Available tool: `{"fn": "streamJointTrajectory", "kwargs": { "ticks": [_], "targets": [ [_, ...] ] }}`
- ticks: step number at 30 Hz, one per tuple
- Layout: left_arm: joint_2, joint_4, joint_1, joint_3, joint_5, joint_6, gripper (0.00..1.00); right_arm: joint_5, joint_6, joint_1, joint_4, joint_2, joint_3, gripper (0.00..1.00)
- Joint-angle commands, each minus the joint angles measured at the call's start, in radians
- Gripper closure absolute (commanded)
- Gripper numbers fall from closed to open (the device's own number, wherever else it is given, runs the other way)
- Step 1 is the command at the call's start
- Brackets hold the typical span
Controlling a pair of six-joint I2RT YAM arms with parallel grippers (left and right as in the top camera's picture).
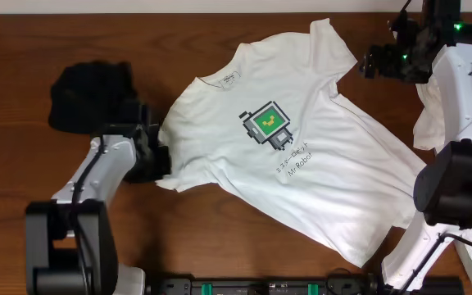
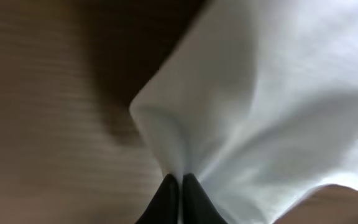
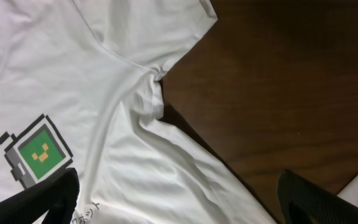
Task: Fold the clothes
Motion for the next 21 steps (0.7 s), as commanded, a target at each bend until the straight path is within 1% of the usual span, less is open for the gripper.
{"fn": "streamJointTrajectory", "kwargs": {
  "ticks": [1, 6, 8, 10, 11, 12, 15, 16, 17, 18, 19, 21],
  "targets": [
    [-0.071, -0.011, 0.035, 0.032, -0.151, -0.050, 0.94, -0.006, -0.002, 0.004, 0.000, 0.001, -0.002, 0.01],
    [-0.080, -0.008, 0.076, 0.029, -0.189, -0.053, 0.93, -0.006, -0.002, 0.004, 0.000, 0.001, -0.002, 0.01],
    [-0.072, -0.007, 0.090, 0.026, -0.196, -0.056, 0.90, -0.006, -0.002, 0.004, 0.000, 0.001, -0.002, 0.01],
    [-0.062, -0.007, 0.098, 0.026, -0.195, -0.060, 0.83, -0.006, -0.002, 0.004, 0.000, 0.001, -0.002, 0.01],
    [-0.059, -0.008, 0.099, 0.026, -0.195, -0.060, 0.64, -0.006, -0.002, 0.004, 0.000, 0.001, -0.002, 0.01],
    [-0.058, -0.011, 0.099, 0.026, -0.195, -0.060, 0.53, -0.006, -0.002, 0.004, 0.000, 0.001, -0.002, 0.01],
    [-0.058, -0.017, 0.100, 0.026, -0.196, -0.059, 0.52, -0.006, -0.002, 0.004, 0.000, 0.001, -0.002, 0.01],
    [-0.058, -0.014, 0.105, 0.026, -0.198, -0.060, 0.50, -0.006, -0.002, 0.004, 0.000, 0.001, -0.002, 0.01],
    [-0.060, -0.011, 0.116, 0.026, -0.198, -0.064, 0.43, -0.006, -0.002, 0.004, 0.000, 0.001, -0.002, 0.01],
    [-0.060, -0.010, 0.126, 0.026, -0.199, -0.077, 0.38, -0.006, -0.002, 0.004, 0.000, 0.001, -0.002, 0.01],
    [-0.060, -0.009, 0.143, 0.026, -0.199, -0.107, 0.36, -0.006, -0.002, 0.004, 0.000, 0.001, -0.002, 0.01],
    [-0.059, -0.009, 0.176, 0.026, -0.198, -0.140, 0.35, -0.006, -0.002, 0.004, 0.000, 0.001, -0.002, 0.01]
  ]
}}
